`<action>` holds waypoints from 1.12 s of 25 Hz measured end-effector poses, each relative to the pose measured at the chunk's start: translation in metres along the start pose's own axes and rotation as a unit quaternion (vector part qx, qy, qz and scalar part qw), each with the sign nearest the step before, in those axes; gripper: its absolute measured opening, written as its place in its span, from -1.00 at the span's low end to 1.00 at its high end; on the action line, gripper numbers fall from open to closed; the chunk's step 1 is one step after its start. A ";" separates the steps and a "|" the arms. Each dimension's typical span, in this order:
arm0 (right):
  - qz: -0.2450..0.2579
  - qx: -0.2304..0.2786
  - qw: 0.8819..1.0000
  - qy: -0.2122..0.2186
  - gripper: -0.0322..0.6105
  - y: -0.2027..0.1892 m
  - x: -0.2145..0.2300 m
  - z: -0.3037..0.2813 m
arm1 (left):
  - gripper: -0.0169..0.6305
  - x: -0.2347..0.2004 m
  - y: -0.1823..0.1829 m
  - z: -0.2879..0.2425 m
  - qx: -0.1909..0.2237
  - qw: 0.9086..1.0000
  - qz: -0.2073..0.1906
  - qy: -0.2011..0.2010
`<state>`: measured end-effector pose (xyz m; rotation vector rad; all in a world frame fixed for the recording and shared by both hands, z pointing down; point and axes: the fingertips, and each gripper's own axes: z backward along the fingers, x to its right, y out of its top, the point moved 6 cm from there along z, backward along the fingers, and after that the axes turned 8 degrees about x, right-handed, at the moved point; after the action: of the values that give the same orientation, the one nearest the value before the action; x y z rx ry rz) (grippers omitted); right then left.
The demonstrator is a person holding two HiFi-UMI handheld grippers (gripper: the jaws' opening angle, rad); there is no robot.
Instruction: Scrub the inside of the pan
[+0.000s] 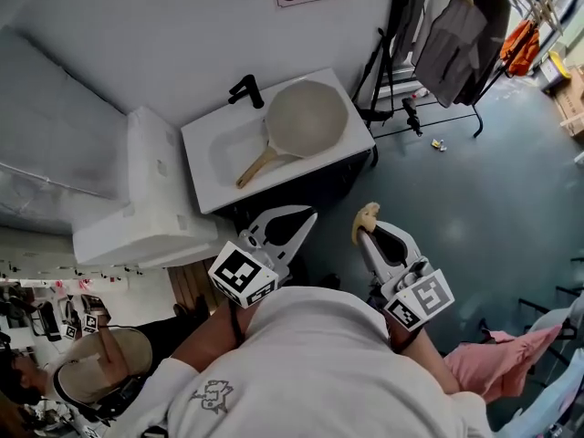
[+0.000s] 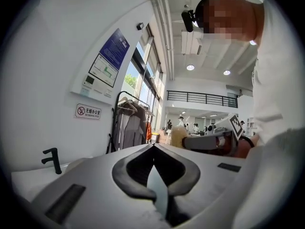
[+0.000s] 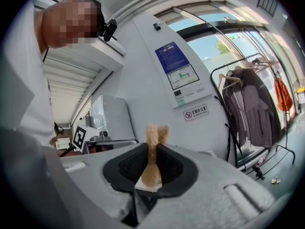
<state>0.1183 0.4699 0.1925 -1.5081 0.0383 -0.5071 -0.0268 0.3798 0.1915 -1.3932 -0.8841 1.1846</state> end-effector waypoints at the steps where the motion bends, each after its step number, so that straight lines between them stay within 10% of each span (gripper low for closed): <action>1: 0.000 -0.002 1.000 -0.002 -0.73 -0.001 0.003 -0.007 | -0.94 -0.006 0.000 -0.004 -0.002 1.000 0.000 -0.004; 28: 0.012 -0.012 0.999 -0.028 -0.73 -0.014 0.010 -0.266 | -0.94 -0.248 0.050 0.016 0.001 0.998 -0.043 -0.048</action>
<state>0.0348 0.2164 0.1866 -1.5432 0.0199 -0.4460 -0.1046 0.1390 0.1898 -1.2932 -1.0006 1.1951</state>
